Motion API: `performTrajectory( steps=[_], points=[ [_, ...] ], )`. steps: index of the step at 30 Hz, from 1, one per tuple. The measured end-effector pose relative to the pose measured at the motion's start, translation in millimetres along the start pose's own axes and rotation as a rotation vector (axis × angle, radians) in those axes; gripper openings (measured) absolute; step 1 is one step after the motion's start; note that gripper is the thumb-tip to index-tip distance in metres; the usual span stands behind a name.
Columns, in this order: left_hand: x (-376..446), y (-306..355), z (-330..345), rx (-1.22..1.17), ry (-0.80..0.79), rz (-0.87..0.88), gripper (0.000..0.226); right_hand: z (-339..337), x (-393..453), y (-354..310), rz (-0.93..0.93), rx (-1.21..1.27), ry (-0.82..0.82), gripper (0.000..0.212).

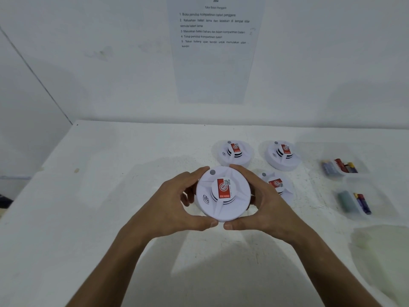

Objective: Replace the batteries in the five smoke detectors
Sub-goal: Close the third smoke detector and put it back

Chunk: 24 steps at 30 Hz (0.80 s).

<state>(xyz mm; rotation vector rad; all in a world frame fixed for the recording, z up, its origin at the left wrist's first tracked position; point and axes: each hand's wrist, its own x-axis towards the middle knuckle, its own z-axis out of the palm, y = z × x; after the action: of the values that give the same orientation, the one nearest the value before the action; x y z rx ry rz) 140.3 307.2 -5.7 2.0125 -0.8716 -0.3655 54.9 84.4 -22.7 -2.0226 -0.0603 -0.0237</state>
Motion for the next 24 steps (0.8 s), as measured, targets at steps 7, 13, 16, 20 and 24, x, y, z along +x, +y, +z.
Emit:
performTrajectory(
  steps=[7,13,16,20,24],
  points=[
    [1.4,-1.2,1.3,-0.023,0.004,-0.008,0.093,2.6,2.4,-0.5,0.001,0.006,0.016,0.101],
    [1.6,-4.2,2.5,-0.020,0.005,-0.015,0.093,2.8,3.2,1.1,0.006,0.010,0.009,0.100],
    [1.8,-3.7,3.4,-0.032,0.012,-0.002,0.087,2.3,2.7,1.2,0.008,0.015,-0.008,0.100],
    [2.2,-3.5,3.9,-0.028,0.018,-0.006,0.086,0.8,3.3,0.9,0.015,0.024,-0.021,0.101],
    [3.1,-2.6,2.1,-0.035,0.019,-0.003,0.087,0.0,5.2,0.7,0.019,0.028,-0.027,0.102]
  ],
)
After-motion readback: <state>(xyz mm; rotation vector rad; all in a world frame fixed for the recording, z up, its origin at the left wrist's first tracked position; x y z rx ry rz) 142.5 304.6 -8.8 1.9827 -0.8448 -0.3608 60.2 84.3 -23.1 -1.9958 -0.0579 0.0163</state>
